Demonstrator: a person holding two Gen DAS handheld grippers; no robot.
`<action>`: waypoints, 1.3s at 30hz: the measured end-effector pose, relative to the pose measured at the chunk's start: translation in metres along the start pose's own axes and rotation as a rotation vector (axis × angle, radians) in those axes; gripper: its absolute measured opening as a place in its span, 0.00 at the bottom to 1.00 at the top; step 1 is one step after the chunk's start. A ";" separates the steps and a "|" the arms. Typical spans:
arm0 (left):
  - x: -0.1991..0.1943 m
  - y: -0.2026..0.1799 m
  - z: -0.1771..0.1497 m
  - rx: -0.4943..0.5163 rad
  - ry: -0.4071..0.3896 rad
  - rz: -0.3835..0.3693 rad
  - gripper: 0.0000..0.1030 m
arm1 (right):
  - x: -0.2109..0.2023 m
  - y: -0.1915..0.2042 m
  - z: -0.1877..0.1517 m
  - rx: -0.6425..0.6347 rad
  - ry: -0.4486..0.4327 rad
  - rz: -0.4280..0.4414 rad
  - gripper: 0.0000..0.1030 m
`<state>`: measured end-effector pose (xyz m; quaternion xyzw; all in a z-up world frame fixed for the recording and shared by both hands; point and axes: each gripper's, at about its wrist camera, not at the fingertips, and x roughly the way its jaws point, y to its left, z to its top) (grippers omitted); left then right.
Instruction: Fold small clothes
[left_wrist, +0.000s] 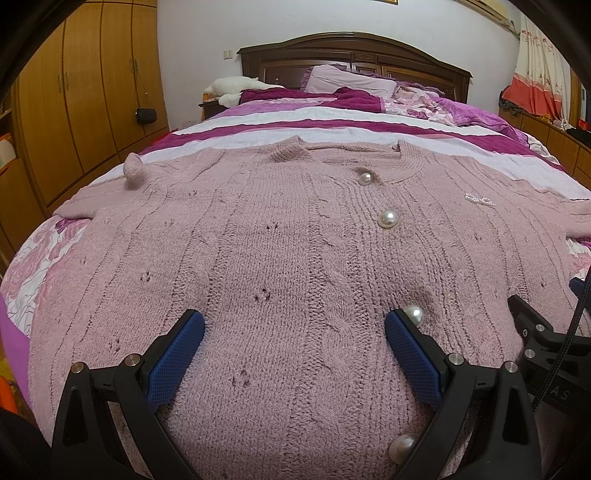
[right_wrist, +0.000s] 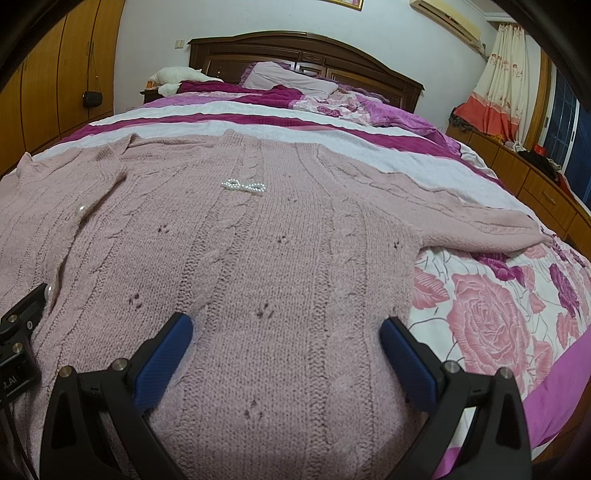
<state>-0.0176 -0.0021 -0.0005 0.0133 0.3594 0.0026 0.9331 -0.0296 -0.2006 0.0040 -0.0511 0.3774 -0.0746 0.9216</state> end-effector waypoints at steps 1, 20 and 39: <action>0.000 0.000 0.000 0.000 0.000 0.000 0.78 | 0.000 0.000 0.000 0.000 0.000 0.000 0.99; 0.001 0.021 0.024 -0.051 0.092 -0.142 0.76 | -0.020 0.006 0.014 -0.025 -0.017 0.054 0.99; 0.023 0.257 0.137 -0.380 -0.046 0.027 0.65 | 0.011 0.120 0.059 -0.193 0.007 0.304 1.00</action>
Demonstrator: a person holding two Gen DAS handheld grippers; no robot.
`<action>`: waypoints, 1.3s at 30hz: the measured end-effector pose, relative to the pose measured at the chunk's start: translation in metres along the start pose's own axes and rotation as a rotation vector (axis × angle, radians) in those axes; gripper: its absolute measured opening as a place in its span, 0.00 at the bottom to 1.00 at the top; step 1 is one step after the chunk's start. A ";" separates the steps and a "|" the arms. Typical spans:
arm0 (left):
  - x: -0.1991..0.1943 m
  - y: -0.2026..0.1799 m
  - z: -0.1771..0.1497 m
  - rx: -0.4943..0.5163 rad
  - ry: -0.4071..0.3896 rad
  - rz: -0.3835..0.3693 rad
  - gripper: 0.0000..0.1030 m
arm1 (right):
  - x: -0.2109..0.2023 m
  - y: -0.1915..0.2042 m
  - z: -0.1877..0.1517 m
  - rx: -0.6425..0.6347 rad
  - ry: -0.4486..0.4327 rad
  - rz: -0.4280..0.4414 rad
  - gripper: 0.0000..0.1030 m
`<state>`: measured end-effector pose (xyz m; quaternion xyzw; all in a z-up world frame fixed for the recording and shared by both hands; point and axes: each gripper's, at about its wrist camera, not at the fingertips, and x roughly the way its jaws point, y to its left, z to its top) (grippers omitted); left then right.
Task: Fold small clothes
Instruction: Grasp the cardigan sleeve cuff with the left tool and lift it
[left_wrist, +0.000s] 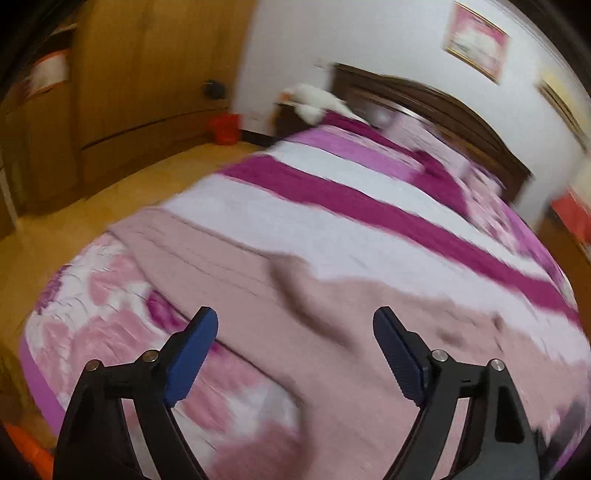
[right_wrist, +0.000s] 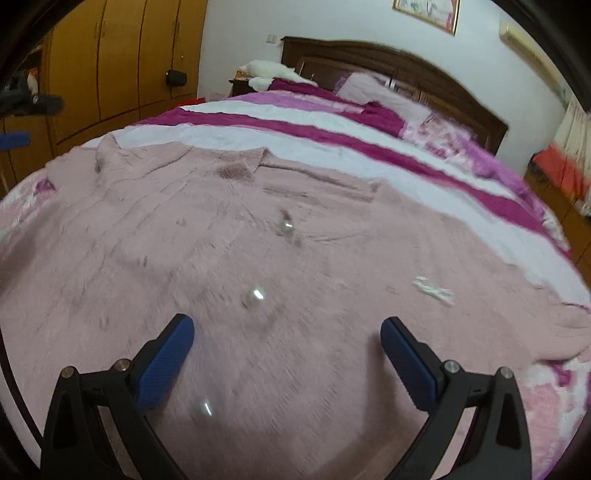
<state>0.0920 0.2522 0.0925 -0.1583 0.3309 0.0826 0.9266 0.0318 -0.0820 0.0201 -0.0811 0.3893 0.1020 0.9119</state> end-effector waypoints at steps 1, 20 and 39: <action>0.012 0.019 0.008 -0.036 -0.005 0.041 0.64 | 0.007 0.001 -0.002 -0.001 0.009 0.006 1.00; 0.138 0.233 0.034 -0.738 0.024 -0.151 0.53 | 0.013 0.000 -0.003 0.016 0.020 0.031 1.00; 0.176 0.287 0.036 -0.935 0.029 -0.031 0.00 | 0.013 0.000 -0.002 0.024 0.014 0.046 1.00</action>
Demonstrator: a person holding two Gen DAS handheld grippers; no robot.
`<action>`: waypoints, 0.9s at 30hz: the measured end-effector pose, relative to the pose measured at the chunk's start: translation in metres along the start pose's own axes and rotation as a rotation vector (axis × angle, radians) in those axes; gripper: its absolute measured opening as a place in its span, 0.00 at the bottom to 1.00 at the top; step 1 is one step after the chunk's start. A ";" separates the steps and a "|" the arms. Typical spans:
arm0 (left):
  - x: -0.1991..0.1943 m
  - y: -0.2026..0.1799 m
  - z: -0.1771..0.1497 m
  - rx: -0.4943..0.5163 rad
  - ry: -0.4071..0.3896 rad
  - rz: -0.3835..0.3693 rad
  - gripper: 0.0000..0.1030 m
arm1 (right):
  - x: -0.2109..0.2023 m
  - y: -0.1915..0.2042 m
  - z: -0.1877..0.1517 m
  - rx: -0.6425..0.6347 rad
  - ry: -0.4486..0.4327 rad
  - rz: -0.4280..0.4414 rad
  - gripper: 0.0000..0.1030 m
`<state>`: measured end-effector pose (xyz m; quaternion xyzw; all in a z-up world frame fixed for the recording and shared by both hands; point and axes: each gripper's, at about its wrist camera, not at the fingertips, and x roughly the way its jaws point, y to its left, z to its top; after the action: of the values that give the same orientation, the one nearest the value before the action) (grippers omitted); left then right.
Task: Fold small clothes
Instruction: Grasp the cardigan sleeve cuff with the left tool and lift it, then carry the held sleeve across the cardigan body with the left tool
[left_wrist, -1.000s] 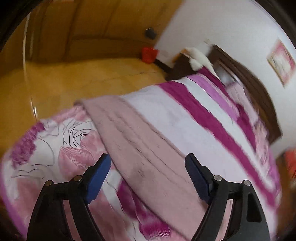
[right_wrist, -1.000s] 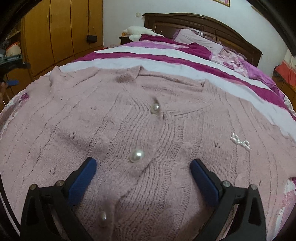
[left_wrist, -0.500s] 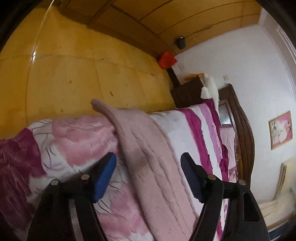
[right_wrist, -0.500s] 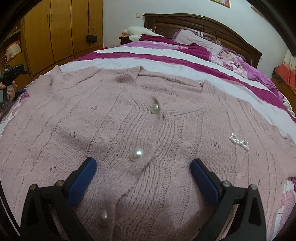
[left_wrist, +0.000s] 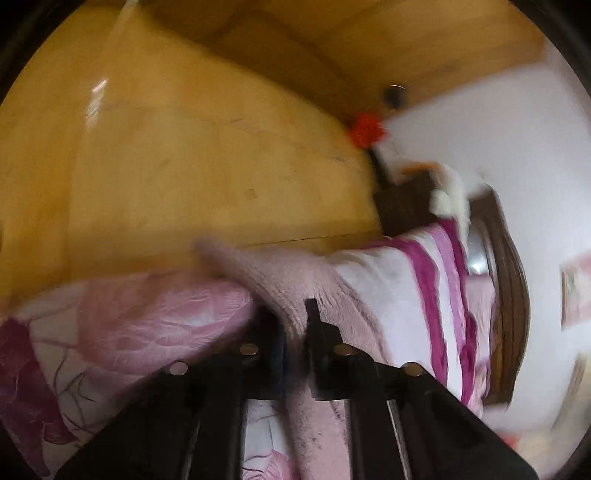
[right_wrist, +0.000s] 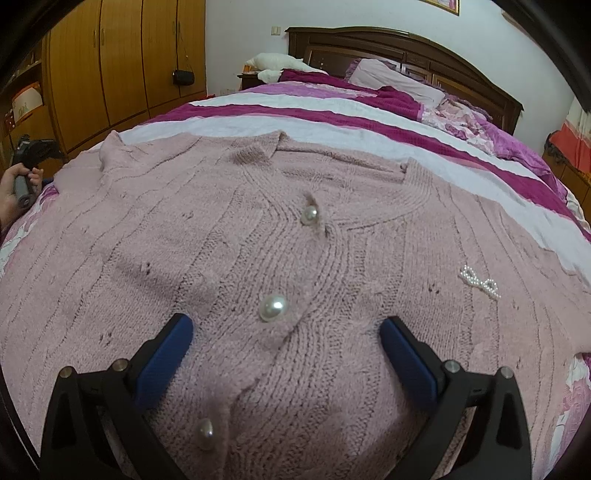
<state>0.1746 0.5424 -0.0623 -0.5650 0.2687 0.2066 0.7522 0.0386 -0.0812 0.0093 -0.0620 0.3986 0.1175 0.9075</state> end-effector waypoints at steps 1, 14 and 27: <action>-0.007 -0.002 0.000 -0.035 -0.017 -0.027 0.00 | 0.000 -0.002 0.000 0.007 -0.004 0.011 1.00; -0.114 -0.157 -0.142 0.647 0.132 -0.468 0.00 | 0.006 0.011 0.004 -0.038 0.016 -0.067 1.00; -0.108 -0.150 -0.291 0.862 0.329 -0.340 0.00 | 0.008 0.003 0.002 -0.021 0.019 -0.036 1.00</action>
<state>0.1340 0.2204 0.0543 -0.2635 0.3488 -0.1410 0.8883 0.0444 -0.0769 0.0051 -0.0798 0.4046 0.1049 0.9049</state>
